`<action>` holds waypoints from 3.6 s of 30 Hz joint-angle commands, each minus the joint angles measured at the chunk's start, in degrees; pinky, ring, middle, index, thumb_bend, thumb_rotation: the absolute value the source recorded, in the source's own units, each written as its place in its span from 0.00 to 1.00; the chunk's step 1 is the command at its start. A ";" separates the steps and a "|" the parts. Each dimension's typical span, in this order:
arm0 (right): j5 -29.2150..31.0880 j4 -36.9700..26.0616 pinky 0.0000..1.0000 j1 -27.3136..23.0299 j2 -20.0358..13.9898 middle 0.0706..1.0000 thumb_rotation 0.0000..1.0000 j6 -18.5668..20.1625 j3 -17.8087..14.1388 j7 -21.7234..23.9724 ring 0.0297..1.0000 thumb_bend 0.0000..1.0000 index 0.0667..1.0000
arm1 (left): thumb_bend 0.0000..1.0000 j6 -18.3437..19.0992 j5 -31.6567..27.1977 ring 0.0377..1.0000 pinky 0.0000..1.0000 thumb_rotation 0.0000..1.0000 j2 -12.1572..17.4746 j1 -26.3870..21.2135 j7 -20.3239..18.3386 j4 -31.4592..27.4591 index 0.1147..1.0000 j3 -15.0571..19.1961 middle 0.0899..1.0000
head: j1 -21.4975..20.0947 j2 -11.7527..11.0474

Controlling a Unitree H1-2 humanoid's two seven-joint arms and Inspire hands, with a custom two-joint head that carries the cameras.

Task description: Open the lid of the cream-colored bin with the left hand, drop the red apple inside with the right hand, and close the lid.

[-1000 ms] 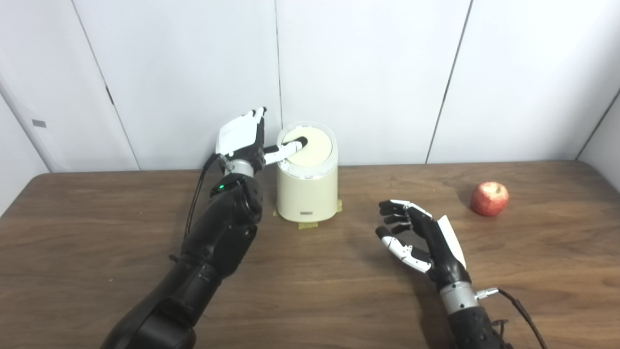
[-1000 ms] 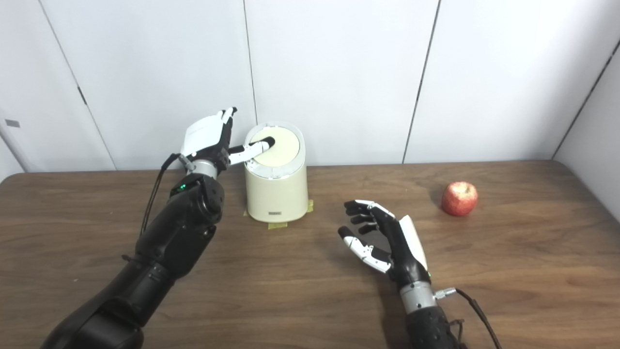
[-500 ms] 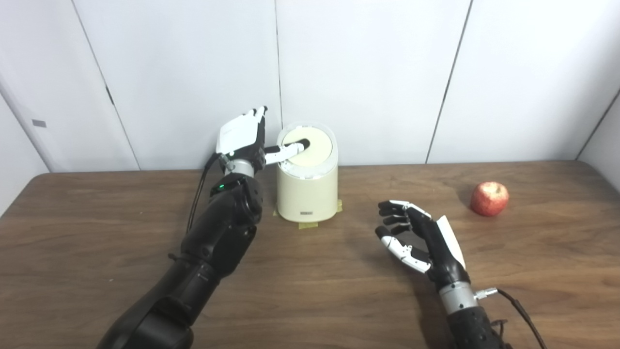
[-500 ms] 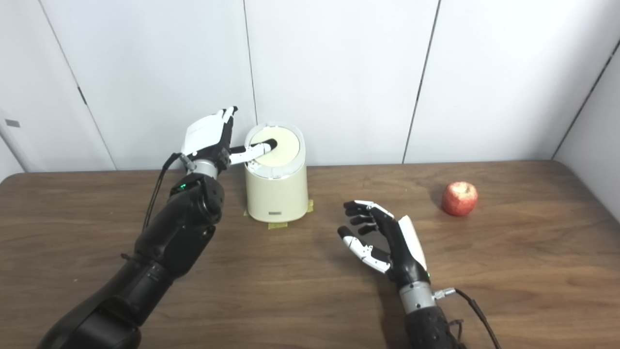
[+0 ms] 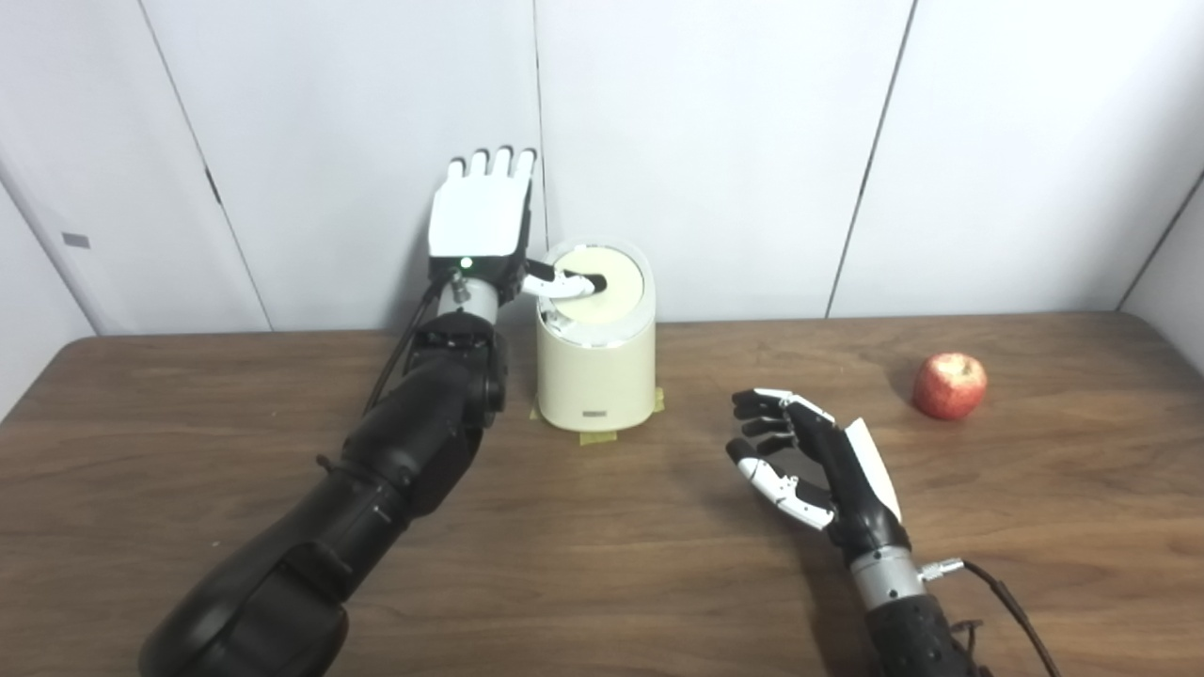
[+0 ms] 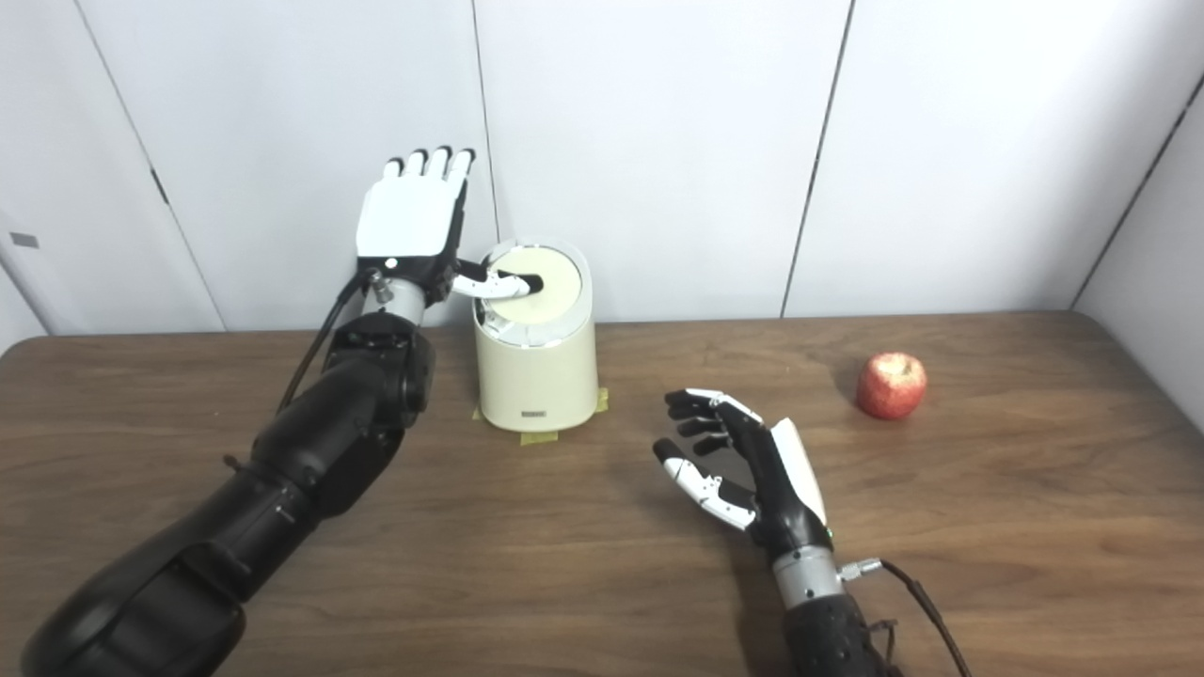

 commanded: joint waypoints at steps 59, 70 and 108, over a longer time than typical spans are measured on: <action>-2.74 -2.47 0.56 0.34 0.75 0.67 0.51 -0.26 -0.27 -2.13 0.65 0.24 0.67 | 0.51 -17.15 -29.58 0.90 0.84 1.00 -5.07 11.14 -2.66 -18.09 0.88 27.54 0.91 | 0.53 0.40; -15.26 -18.71 0.51 -1.19 -5.89 0.73 0.39 9.68 -1.27 3.69 0.64 0.44 0.71 | 0.24 -29.25 -46.35 0.77 0.69 0.66 -5.43 28.39 -4.40 -37.65 0.73 34.93 0.76 | 1.13 1.09; -29.74 6.47 0.62 -29.01 -33.94 0.88 0.24 25.05 7.58 36.22 0.83 1.00 0.76 | 0.34 -40.98 -59.78 0.83 0.78 0.73 -2.74 50.73 -14.68 -47.14 0.76 34.86 0.81 | -1.38 1.65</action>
